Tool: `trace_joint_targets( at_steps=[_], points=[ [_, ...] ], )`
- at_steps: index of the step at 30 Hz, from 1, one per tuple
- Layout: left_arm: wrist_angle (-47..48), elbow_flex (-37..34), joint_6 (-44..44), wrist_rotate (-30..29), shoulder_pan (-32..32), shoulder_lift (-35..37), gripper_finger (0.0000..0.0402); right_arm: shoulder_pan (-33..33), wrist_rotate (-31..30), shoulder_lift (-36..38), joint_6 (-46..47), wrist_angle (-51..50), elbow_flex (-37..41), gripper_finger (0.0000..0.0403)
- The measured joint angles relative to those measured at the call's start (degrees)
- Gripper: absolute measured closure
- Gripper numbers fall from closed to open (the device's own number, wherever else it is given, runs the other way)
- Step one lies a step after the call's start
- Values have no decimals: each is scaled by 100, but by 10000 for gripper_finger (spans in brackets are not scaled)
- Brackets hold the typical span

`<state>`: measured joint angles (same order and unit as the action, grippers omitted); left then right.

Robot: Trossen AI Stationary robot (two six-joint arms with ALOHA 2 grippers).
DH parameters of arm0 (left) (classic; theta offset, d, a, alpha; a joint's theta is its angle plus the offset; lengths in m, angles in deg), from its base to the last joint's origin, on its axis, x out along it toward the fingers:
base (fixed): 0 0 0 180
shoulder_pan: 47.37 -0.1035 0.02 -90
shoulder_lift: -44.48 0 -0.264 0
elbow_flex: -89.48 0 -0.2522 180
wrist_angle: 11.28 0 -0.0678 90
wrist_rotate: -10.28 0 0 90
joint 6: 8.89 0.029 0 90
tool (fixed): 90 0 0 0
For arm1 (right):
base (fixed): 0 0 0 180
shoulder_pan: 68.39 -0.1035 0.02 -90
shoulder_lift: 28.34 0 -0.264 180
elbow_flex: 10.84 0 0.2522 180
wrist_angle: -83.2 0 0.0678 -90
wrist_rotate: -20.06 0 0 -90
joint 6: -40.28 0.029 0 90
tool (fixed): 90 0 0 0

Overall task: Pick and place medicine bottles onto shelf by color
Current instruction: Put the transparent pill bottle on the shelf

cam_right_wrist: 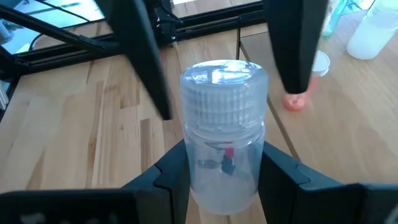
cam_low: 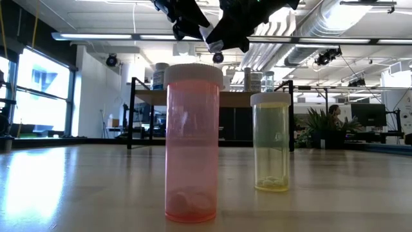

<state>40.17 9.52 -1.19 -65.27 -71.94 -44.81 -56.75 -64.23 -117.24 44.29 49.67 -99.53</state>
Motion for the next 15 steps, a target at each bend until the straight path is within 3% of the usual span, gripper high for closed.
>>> trace_joint_targets(
  at_steps=[15],
  points=[
    [-9,0,242,84,-97,4,264,33,-146,0,-194,291,2,274]
  ],
)
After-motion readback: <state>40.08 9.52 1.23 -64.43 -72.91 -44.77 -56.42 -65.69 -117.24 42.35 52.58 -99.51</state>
